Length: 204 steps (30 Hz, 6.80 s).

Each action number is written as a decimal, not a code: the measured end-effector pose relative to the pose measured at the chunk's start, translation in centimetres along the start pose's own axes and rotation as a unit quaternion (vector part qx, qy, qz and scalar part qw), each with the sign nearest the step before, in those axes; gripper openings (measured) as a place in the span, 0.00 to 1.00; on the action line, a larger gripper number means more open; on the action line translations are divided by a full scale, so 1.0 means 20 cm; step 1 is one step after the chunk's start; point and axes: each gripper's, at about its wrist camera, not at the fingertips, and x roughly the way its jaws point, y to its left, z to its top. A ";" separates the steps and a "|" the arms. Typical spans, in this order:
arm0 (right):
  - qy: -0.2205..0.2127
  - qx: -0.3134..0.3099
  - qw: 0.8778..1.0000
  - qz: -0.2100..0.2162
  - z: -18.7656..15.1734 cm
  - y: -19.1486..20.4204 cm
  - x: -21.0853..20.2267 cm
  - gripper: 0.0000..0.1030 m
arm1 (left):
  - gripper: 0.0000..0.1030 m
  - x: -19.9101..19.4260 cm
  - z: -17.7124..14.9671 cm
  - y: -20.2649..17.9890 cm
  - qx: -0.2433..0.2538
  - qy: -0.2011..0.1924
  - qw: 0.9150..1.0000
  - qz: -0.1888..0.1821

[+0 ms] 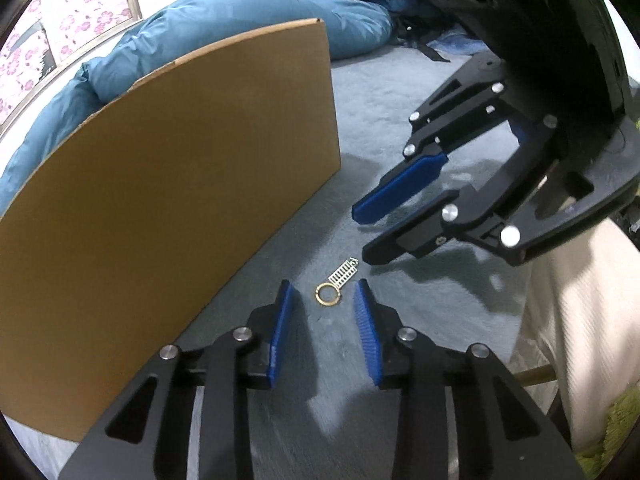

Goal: Organize jewelry

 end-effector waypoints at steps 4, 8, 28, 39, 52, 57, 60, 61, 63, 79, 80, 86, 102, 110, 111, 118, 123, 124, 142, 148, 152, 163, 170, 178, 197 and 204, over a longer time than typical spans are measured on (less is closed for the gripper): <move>0.000 0.008 1.000 -0.002 0.01 0.00 0.00 0.20 | 0.23 0.02 0.00 0.00 0.004 0.002 1.000 -0.005; -0.001 0.013 1.000 0.000 0.01 0.00 -0.01 0.20 | 0.11 0.01 -0.01 0.01 0.002 0.003 1.000 -0.013; 0.008 -0.023 1.000 0.017 0.03 0.01 0.06 0.17 | 0.11 -0.04 -0.07 0.11 -0.025 0.019 1.000 0.002; 0.005 -0.015 1.000 0.020 0.03 0.01 0.03 0.00 | 0.11 -0.04 -0.05 0.09 -0.029 0.025 0.999 0.008; -0.019 -0.005 1.000 -0.003 0.05 0.05 -0.07 0.00 | 0.11 -0.08 -0.03 0.06 -0.029 0.022 0.999 0.028; -0.026 -0.006 1.000 -0.015 0.04 0.09 -0.11 0.00 | 0.11 -0.13 -0.03 0.06 -0.032 0.018 0.999 0.038; -0.030 -0.003 0.999 -0.020 0.03 0.11 -0.11 0.00 | 0.11 -0.16 -0.03 0.06 -0.033 0.015 0.998 0.043; -0.032 -0.003 0.999 -0.022 0.03 0.11 -0.12 0.00 | 0.11 -0.17 -0.02 0.06 -0.033 0.013 0.998 0.045; -0.035 -0.002 0.999 -0.026 0.04 0.10 -0.16 0.00 | 0.11 -0.20 -0.02 0.06 -0.032 0.011 0.998 0.050; -0.065 0.000 0.996 -0.053 0.03 0.17 -0.33 0.00 | 0.11 -0.36 0.01 -0.01 -0.026 0.004 0.996 0.084; -0.067 0.000 0.996 -0.054 0.02 0.18 -0.34 0.00 | 0.11 -0.37 0.01 -0.01 -0.027 0.003 0.996 0.087; -0.079 -0.004 0.995 -0.062 0.04 0.21 -0.40 0.00 | 0.11 -0.41 0.02 -0.01 -0.030 0.000 0.995 0.099; -0.111 -0.017 0.991 -0.075 0.07 0.28 -0.51 0.00 | 0.11 -0.54 0.05 -0.05 -0.024 -0.015 0.992 0.125; -0.126 -0.024 0.989 -0.079 0.10 0.31 -0.57 0.00 | 0.11 -0.60 0.06 -0.06 -0.018 -0.023 0.990 0.139; -0.129 -0.025 0.988 -0.080 0.10 0.32 -0.58 0.00 | 0.11 -0.61 0.07 -0.06 -0.018 -0.024 0.990 0.141; -0.149 -0.030 0.985 -0.083 0.16 0.32 -0.61 0.00 | 0.11 -0.67 0.09 -0.04 -0.025 -0.039 0.987 0.152; -0.167 -0.036 0.981 -0.088 0.21 0.33 -0.65 0.00 | 0.11 -0.75 0.14 0.02 -0.037 -0.063 0.985 0.159; -0.171 -0.036 0.981 -0.088 0.23 0.33 -0.66 0.00 | 0.11 -0.77 0.16 0.04 -0.040 -0.068 0.984 0.160; -0.180 0.036 0.980 -0.072 0.39 0.09 -0.50 0.00 | 0.11 -0.61 0.40 0.43 -0.150 -0.081 0.980 0.098; -0.152 0.060 0.984 -0.076 0.44 -0.02 -0.36 0.00 | 0.11 -0.36 0.42 0.58 -0.208 -0.028 0.975 0.068; -0.134 0.066 0.986 -0.079 0.47 -0.08 -0.28 0.00 | 0.12 -0.24 0.41 0.65 -0.242 0.008 0.968 0.062; -0.125 0.109 0.983 -0.080 0.44 -0.19 -0.23 0.21 | 0.23 -0.19 0.39 0.73 -0.280 0.009 0.958 0.053; -0.152 0.120 0.976 -0.099 0.38 -0.13 -0.33 0.32 | 0.29 -0.28 0.36 0.73 -0.287 0.001 0.956 0.063; -0.178 0.136 0.967 -0.118 0.35 -0.01 -0.42 0.41 | 0.37 -0.49 0.32 0.67 -0.284 -0.029 0.954 0.087; -0.188 0.141 0.967 -0.099 0.23 0.22 -0.52 0.44 | 0.43 -0.91 0.00 0.48 -0.283 -0.052 0.945 0.153; -0.167 0.132 0.973 -0.091 0.17 0.32 -0.46 0.44 | 0.43 -0.91 -0.13 0.42 -0.278 -0.032 0.946 0.163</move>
